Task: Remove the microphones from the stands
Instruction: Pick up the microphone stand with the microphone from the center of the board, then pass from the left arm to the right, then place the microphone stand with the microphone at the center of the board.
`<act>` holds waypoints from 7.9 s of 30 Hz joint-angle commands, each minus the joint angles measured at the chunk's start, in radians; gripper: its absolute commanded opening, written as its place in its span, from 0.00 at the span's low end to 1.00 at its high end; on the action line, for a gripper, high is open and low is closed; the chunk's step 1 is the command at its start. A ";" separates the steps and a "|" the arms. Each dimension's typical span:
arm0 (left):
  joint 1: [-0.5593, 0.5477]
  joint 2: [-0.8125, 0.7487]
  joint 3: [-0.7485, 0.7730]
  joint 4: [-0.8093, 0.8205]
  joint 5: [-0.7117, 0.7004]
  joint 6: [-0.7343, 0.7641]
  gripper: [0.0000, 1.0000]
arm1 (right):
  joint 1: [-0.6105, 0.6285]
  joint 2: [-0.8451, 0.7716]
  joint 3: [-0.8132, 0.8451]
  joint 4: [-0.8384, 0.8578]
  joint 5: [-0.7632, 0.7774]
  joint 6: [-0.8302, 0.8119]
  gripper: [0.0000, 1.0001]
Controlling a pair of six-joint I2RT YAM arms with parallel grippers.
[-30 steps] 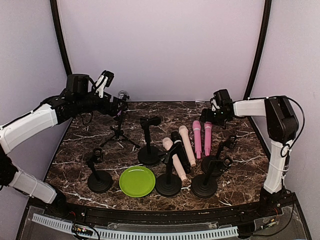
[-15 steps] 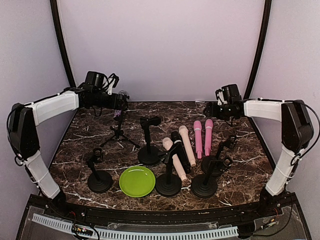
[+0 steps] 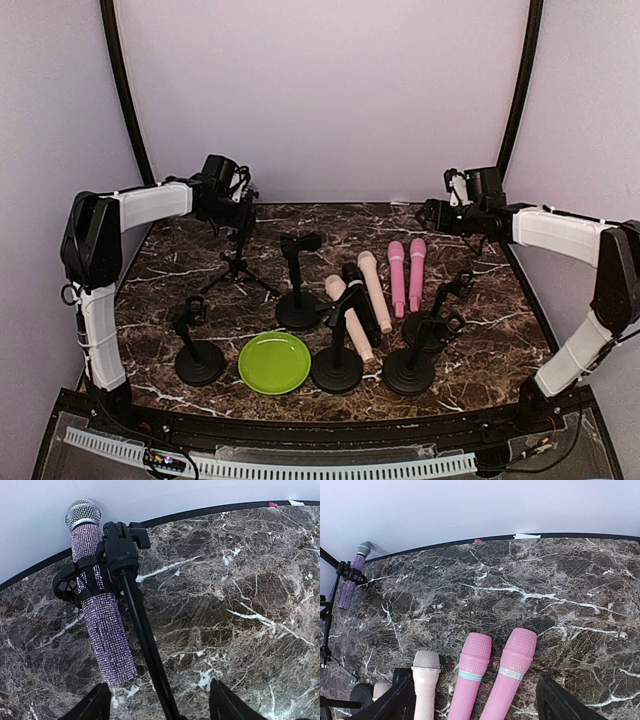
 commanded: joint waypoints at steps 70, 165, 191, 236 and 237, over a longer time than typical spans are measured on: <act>-0.157 -0.909 -0.870 1.065 -0.026 0.000 0.00 | 0.716 0.319 0.724 0.152 0.121 0.076 0.70; -0.044 -0.944 -0.757 0.469 0.404 0.071 0.92 | 0.528 0.517 0.773 0.553 -0.053 -0.354 0.00; -0.042 -0.876 -0.758 0.501 0.568 0.065 0.83 | 0.530 0.414 0.668 0.603 -0.244 -0.353 0.00; -0.042 -0.874 -0.765 0.500 0.568 0.094 0.80 | 0.519 0.619 0.688 0.604 -0.321 -0.335 0.34; -0.042 -0.874 -0.765 0.500 0.570 0.094 0.80 | 0.519 0.614 0.681 0.605 -0.319 -0.335 0.37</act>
